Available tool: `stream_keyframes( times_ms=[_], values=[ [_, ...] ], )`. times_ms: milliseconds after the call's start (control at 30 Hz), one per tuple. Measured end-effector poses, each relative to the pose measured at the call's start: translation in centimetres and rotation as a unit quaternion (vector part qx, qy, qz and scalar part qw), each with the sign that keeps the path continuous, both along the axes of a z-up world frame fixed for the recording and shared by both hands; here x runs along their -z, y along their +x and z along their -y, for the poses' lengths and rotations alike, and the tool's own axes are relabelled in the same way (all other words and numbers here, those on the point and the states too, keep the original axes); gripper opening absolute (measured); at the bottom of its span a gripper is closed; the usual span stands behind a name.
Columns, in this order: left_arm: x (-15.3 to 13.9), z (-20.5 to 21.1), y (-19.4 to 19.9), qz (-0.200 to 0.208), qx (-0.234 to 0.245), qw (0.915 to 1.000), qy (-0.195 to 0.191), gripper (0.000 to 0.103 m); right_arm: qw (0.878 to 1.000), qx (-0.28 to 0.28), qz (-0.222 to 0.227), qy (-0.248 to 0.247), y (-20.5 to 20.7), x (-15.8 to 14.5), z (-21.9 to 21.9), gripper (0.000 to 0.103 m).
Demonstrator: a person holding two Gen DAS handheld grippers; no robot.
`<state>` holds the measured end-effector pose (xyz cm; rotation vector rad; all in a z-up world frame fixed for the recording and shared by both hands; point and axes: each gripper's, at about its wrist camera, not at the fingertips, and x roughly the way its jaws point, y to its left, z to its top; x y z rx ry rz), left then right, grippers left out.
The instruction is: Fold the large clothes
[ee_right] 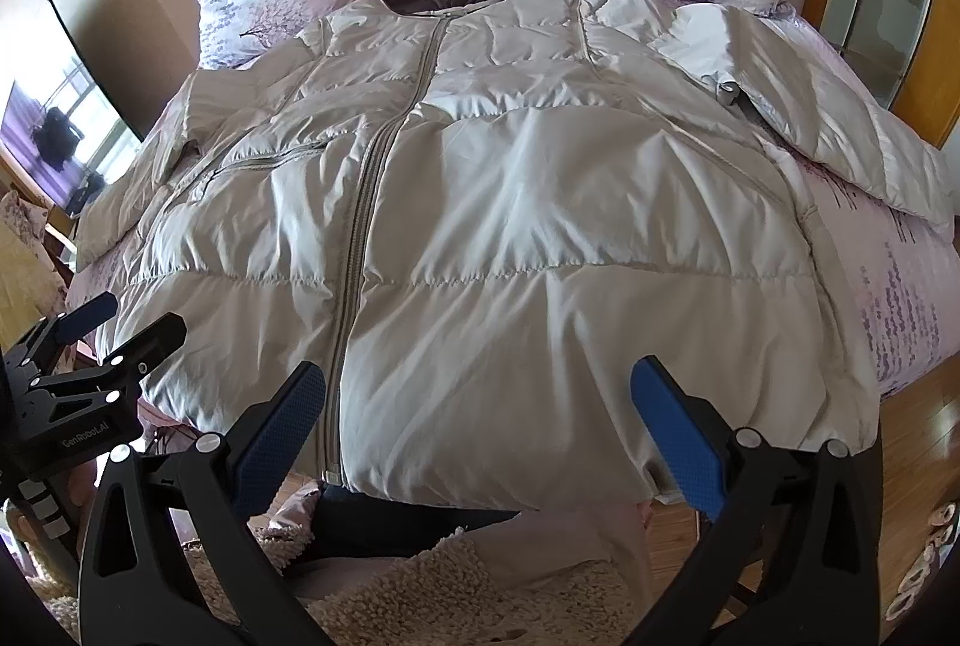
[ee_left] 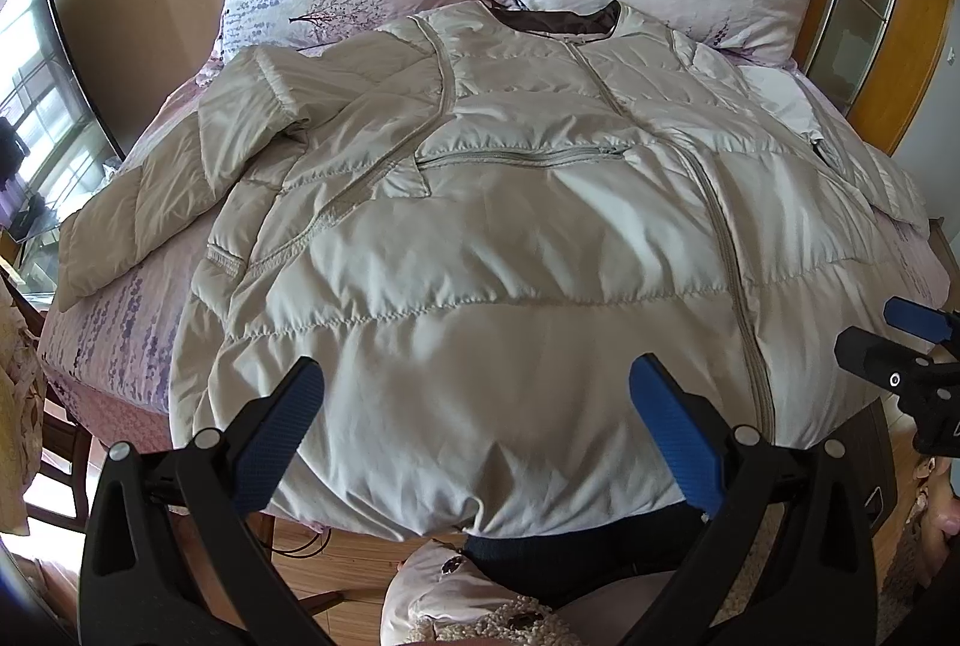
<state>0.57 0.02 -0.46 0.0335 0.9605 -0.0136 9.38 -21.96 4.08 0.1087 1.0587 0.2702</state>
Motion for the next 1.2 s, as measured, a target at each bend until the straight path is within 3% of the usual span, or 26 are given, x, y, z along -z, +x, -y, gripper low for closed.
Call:
stream_keyframes(
  times_ms=[167,267,367,500,600,633,700,733,867,933,1000,1133,1200],
  values=[
    [-0.2,-0.7,1.1,-0.003,-0.004,1.0,-0.006,0.101,0.999,0.03,0.008,0.026,1.0,-0.1,1.6,0.102],
    [-0.1,-1.0,1.7,-0.006,0.001,0.9998,-0.017,0.101,0.996,0.052,0.027,0.074,1.8,-0.3,3.6,0.102],
    [0.0,-1.2,2.5,-0.011,0.009,0.9995,-0.03,0.101,0.986,0.084,0.055,0.132,2.9,-0.4,6.7,0.102],
    [-0.2,-1.4,4.0,-0.005,0.016,0.9993,-0.034,0.101,0.967,0.179,0.063,0.173,4.9,-0.2,12.3,0.102],
    [-0.4,-2.1,5.4,-0.008,0.014,0.9992,-0.037,0.101,0.935,0.266,0.046,0.229,6.2,0.9,18.0,0.102],
    [-0.5,-2.3,5.9,-0.009,0.013,0.9991,-0.039,0.101,0.919,0.303,0.04,0.25,6.7,1.4,20.4,0.099],
    [-0.9,-3.1,7.1,-0.01,0.006,0.999,-0.043,0.101,0.891,0.359,0.029,0.275,7.4,2.5,23.9,0.082],
    [-1.1,-3.6,7.7,-0.009,0.004,0.9988,-0.048,0.101,0.879,0.381,0.024,0.286,7.6,3.1,25.4,0.079],
    [-1.9,-6.1,10.0,-0.003,-0.004,0.9941,-0.108,0.101,0.812,0.481,0.001,0.331,8.1,6.3,31.9,0.062],
    [-2.1,-7.2,11.1,-0.001,-0.012,0.9903,-0.139,0.101,0.793,0.506,-0.003,0.34,8.5,7.5,33.9,0.058],
    [-2.3,-8.1,12.3,0.005,-0.024,0.9877,-0.154,0.101,0.781,0.527,-0.001,0.336,8.6,8.2,35.3,0.055],
    [-2.9,-8.6,13.9,0.017,-0.022,0.9863,-0.163,0.101,0.775,0.545,0.011,0.321,9.1,8.5,37.2,0.045],
    [-3.1,-8.5,14.8,0.021,-0.013,0.9856,-0.168,0.101,0.779,0.548,0.011,0.304,9.7,8.5,37.6,0.029]
  ],
)
